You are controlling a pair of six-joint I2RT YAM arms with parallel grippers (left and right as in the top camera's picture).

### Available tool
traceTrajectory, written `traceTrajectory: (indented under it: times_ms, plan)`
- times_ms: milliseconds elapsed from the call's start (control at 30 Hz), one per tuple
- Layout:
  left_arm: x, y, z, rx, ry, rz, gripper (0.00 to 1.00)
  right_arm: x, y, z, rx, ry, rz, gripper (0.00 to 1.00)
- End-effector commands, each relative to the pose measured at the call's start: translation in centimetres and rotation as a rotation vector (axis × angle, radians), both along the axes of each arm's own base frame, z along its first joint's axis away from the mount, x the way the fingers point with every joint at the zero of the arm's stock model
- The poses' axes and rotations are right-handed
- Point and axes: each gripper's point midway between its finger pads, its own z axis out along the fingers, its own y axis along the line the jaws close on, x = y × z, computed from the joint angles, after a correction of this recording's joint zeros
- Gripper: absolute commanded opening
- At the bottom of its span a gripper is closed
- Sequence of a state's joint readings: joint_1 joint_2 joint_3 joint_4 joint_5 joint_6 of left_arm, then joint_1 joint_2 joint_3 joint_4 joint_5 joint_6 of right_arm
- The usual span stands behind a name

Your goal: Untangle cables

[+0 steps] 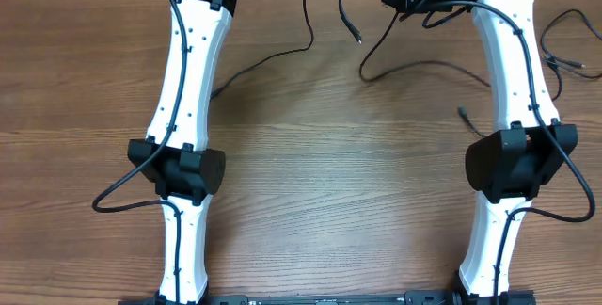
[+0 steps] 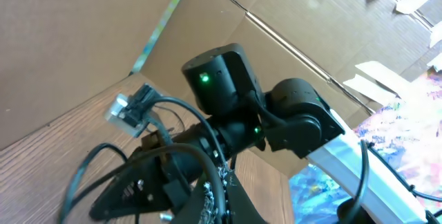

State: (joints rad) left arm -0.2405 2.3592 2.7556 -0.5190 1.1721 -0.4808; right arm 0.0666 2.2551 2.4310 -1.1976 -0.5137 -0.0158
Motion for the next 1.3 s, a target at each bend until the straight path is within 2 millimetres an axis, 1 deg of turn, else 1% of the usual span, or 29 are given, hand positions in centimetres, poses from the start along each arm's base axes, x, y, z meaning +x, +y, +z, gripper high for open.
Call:
traceTrajectory:
  times_ms: [0, 67, 133, 167, 233, 267, 333, 433, 500, 567, 700, 767, 800, 833, 933, 1033, 1067, 1167, 1200, 1267]
  plan:
    - [1.1, 3.6, 1.4, -0.011, -0.025, 0.059, 0.04, 0.4, -4.2, 5.7, -0.052, -0.124, -0.150, 0.04]
    - [2.3, 5.5, 1.1, 0.001, -0.032, 0.116, 0.04, -0.1, -6.1, 8.1, -0.093, -0.174, -0.208, 0.04]
    - [4.0, 8.1, 0.1, 0.030, -0.014, 0.210, 0.04, -1.0, -8.6, 10.9, -0.153, -0.233, -0.288, 0.04]
    - [5.2, 10.2, -0.8, 0.056, 0.009, 0.286, 0.04, -1.9, -10.7, 13.0, -0.205, -0.274, -0.363, 0.04]
    - [6.4, 13.0, -2.2, 0.096, 0.047, 0.374, 0.04, -3.3, -13.3, 15.3, -0.265, -0.311, -0.465, 0.04]
    - [6.7, 14.0, -2.7, 0.113, 0.060, 0.403, 0.04, -4.2, -14.8, 16.4, -0.297, -0.327, -0.523, 0.04]
    - [7.1, 16.0, -3.7, 0.143, 0.085, 0.450, 0.04, -5.9, -17.0, 17.9, -0.344, -0.345, -0.597, 0.04]
    - [7.3, 17.2, -4.4, 0.168, 0.092, 0.479, 0.04, -8.3, -19.5, 19.4, -0.385, -0.346, -0.688, 0.04]
    - [7.5, 17.5, -4.8, 0.185, 0.095, 0.498, 0.04, -9.8, -21.3, 19.9, -0.392, -0.331, -0.771, 0.04]
    - [7.7, 17.5, -5.0, 0.196, 0.094, 0.514, 0.04, -10.8, -22.2, 20.2, -0.395, -0.323, -0.797, 0.04]
    - [8.0, 16.8, -5.3, 0.220, 0.083, 0.534, 0.04, -12.3, -24.0, 20.8, -0.392, -0.317, -0.874, 0.04]
    - [8.1, 16.3, -5.4, 0.229, 0.081, 0.541, 0.04, -13.7, -26.1, 21.1, -0.429, -0.302, -0.996, 0.04]
    - [8.0, 15.7, -5.4, 0.235, 0.070, 0.530, 0.04, -15.4, -28.1, 21.1, -0.479, -0.274, -1.112, 0.04]
    - [7.9, 15.3, -5.4, 0.238, 0.062, 0.522, 0.04, -16.7, -29.2, 21.1, -0.513, -0.253, -1.179, 0.04]
    - [7.7, 14.5, -5.4, 0.244, 0.051, 0.508, 0.04, -20.8, -31.6, 20.7, -0.586, -0.173, -1.351, 0.04]
    - [7.8, 14.2, -5.5, 0.252, 0.050, 0.519, 0.04, -25.0, -33.7, 20.2, -0.605, -0.092, -1.535, 0.04]
    - [7.9, 14.1, -5.5, 0.254, 0.049, 0.521, 0.04, -26.3, -34.3, 20.0, -0.603, -0.071, -1.587, 0.04]
    - [7.9, 13.9, -5.6, 0.256, 0.048, 0.521, 0.04, -28.2, -35.7, 20.3, -0.538, -0.064, -1.652, 0.04]
    - [7.9, 13.9, -5.6, 0.256, 0.049, 0.521, 0.04, -28.5, -35.7, 20.4, -0.505, -0.067, -1.651, 0.04]
    - [7.9, 13.9, -5.6, 0.256, 0.049, 0.521, 0.04, -28.9, -34.9, 20.8, -0.411, -0.086, -1.625, 0.04]
